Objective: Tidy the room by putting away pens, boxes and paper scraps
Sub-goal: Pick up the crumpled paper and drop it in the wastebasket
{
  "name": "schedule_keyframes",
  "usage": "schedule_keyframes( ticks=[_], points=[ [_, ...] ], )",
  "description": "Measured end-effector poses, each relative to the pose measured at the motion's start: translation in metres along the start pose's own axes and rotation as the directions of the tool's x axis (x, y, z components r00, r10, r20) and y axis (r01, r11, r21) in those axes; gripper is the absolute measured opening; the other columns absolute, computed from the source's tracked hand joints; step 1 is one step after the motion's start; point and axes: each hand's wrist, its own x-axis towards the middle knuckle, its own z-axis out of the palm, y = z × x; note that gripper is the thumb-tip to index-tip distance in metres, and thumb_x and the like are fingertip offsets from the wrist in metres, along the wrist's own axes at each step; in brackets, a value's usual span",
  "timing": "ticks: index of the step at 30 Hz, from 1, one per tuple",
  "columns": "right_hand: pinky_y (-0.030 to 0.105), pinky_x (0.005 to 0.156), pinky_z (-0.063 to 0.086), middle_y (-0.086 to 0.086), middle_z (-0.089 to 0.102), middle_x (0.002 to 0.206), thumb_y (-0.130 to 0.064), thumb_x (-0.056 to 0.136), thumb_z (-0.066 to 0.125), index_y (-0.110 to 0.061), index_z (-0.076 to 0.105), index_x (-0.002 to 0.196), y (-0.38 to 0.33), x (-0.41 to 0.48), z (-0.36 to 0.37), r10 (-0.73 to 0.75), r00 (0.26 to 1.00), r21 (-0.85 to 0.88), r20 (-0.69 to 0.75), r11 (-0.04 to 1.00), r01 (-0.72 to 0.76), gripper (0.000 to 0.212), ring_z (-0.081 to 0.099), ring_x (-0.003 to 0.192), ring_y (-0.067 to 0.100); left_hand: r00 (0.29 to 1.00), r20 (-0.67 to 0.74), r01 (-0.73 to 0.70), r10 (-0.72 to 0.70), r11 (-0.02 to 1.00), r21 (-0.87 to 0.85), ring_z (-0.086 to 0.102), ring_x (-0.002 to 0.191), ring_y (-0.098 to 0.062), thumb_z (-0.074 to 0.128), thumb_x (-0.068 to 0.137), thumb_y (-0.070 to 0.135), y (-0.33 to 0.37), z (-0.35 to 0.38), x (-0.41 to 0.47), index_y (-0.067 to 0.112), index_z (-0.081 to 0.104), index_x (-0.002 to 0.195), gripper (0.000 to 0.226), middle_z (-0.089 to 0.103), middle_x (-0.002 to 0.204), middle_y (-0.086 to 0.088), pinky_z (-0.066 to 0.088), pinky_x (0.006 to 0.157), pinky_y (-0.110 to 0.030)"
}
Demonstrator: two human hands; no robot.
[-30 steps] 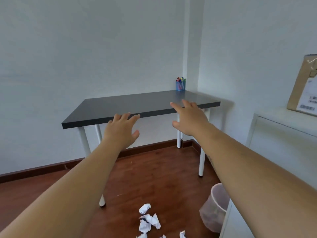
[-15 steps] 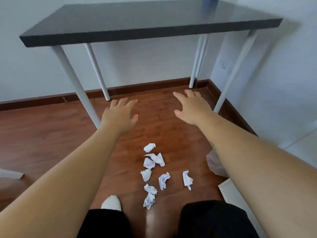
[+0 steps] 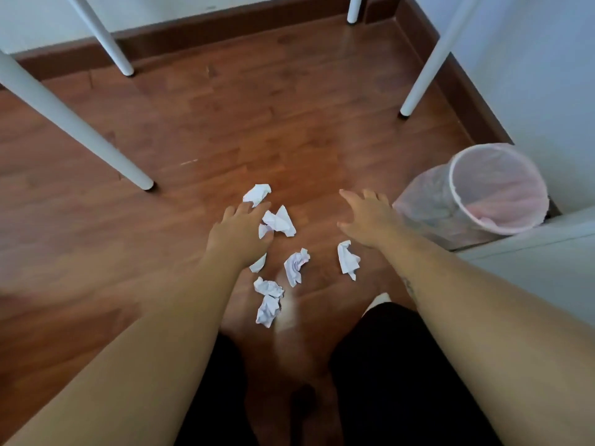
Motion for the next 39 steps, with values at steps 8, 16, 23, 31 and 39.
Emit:
schedule_keyframes(
  ticks=[8,16,23,31,39],
  points=[
    [0.042,0.115,0.027,0.005,0.031,0.155,-0.035,0.091,0.054,-0.029,0.027,0.152,0.044,0.046,0.108,0.087,0.982,0.133,0.17,0.985,-0.11,0.066,0.02,0.146,0.027,0.978,0.178,-0.099,0.108,0.993,-0.057,0.059,0.106,-0.034,0.035,0.084,0.042,0.008,0.133,0.032,0.024,0.054,0.128,0.051,0.059,0.122,-0.005,0.048,0.081,-0.044],
    [0.038,0.104,0.044,0.005,0.027,0.15,-0.016,0.088,0.06,-0.032,0.037,0.147,0.062,0.089,0.172,0.081,0.966,0.219,0.245,0.966,-0.136,0.066,0.032,0.136,0.027,0.979,0.202,-0.02,0.031,0.998,-0.061,0.042,0.125,-0.038,0.061,0.084,0.048,0.021,0.196,0.065,0.025,0.047,0.132,0.055,0.046,0.132,-0.01,0.043,0.1,-0.052],
    [0.036,0.079,0.047,0.005,0.046,0.113,-0.033,0.077,0.053,-0.037,0.048,0.109,0.078,0.105,0.216,0.093,0.977,0.121,0.19,0.986,-0.117,0.032,0.049,0.098,0.025,0.946,0.321,-0.006,0.045,0.993,-0.121,0.054,0.108,-0.036,0.064,0.084,0.023,0.011,0.224,0.078,0.022,0.05,0.136,0.054,0.054,0.121,-0.013,0.047,0.092,-0.048],
    [0.016,0.061,0.042,0.016,0.053,0.119,-0.002,0.093,0.048,-0.004,0.062,0.109,0.095,0.099,0.142,0.286,0.942,0.392,0.175,0.858,-0.333,0.021,0.056,0.096,0.031,0.965,0.194,-0.145,0.173,0.977,-0.154,0.058,0.081,-0.032,0.06,0.074,0.038,0.039,0.181,0.102,0.03,0.049,0.097,0.027,0.06,0.094,-0.004,0.051,0.069,-0.044],
    [0.028,0.073,0.036,0.01,0.045,0.109,0.003,0.085,0.056,-0.01,0.059,0.113,0.111,0.063,0.022,0.343,0.918,0.54,-0.197,0.82,-0.19,0.031,0.05,0.094,0.026,0.905,0.127,-0.326,0.406,0.854,-0.406,0.054,0.056,-0.015,0.043,0.071,0.033,0.14,0.068,0.152,0.026,0.043,0.075,0.007,0.046,0.081,-0.004,0.04,0.055,-0.031]
  ],
)
